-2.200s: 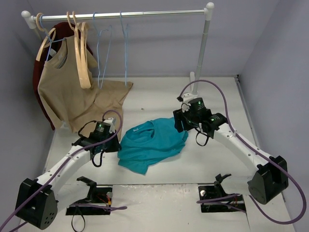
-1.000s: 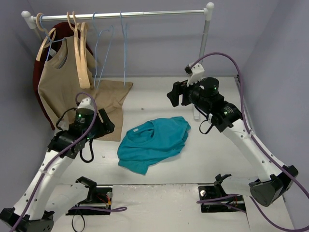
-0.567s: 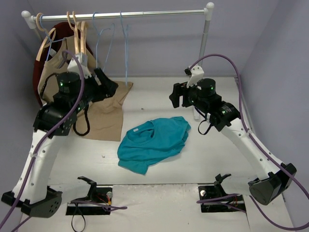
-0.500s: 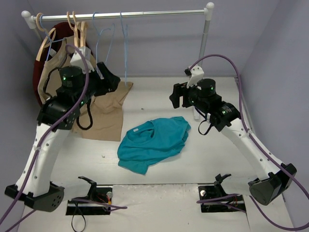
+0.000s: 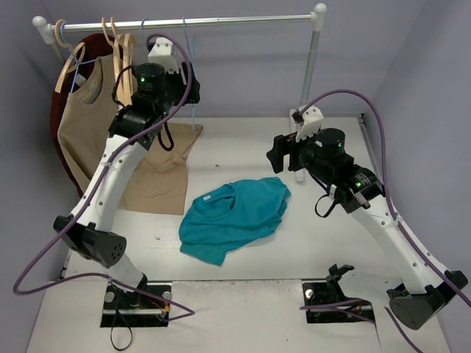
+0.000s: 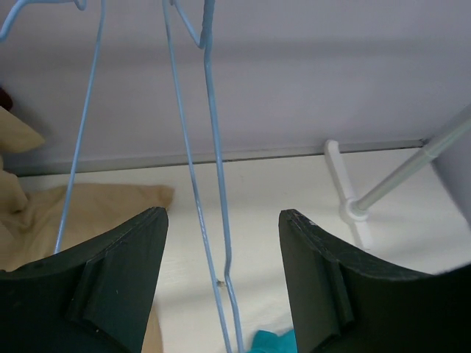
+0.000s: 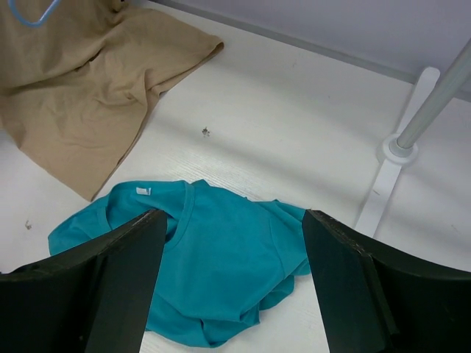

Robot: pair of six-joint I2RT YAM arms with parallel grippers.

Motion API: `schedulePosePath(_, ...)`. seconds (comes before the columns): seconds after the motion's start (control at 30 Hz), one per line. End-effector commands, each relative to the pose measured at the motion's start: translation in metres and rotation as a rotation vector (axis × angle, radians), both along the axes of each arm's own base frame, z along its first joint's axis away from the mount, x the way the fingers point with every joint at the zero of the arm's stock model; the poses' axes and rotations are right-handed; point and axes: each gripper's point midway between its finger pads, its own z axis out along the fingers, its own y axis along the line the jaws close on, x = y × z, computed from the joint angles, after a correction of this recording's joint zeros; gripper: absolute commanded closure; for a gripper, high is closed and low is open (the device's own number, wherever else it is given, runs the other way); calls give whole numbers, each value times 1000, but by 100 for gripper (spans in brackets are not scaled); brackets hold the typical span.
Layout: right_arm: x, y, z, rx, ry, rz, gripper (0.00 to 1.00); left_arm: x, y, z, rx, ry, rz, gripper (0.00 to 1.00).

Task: Place the t-shirt on the hanger

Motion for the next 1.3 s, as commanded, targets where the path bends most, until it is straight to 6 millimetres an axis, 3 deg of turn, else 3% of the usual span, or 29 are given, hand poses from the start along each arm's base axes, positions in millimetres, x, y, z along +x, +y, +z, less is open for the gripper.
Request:
schedulePosePath(0.0,-2,-4,14,5,-65,-4,24,12,6,44,61,-158,29,39)
schedulePosePath(0.17,-5,-4,7,-1,-51,4,23,24,1,24,120,-118,26,39)
schedulePosePath(0.27,-6,-4,1,-7,-40,6,23,31,-12,6,134,-72,-23,38)
schedulePosePath(0.47,-6,-5,-7,-15,-30,5,22,33,-27,-30,223,21,-48,39)
schedulePosePath(0.7,-5,-2,-14,-12,-18,12,22,37,-12,-59,344,97,47,39)
schedulePosePath(0.97,-4,0,-14,-7,-19,17,22,34,-4,-64,405,106,99,38)
schedulePosePath(1.13,-3,2,-21,-13,-1,22,22,28,-17,-48,353,23,39,39)
schedulePosePath(1.27,-3,3,-22,-9,5,26,22,26,-12,-39,344,5,60,39)
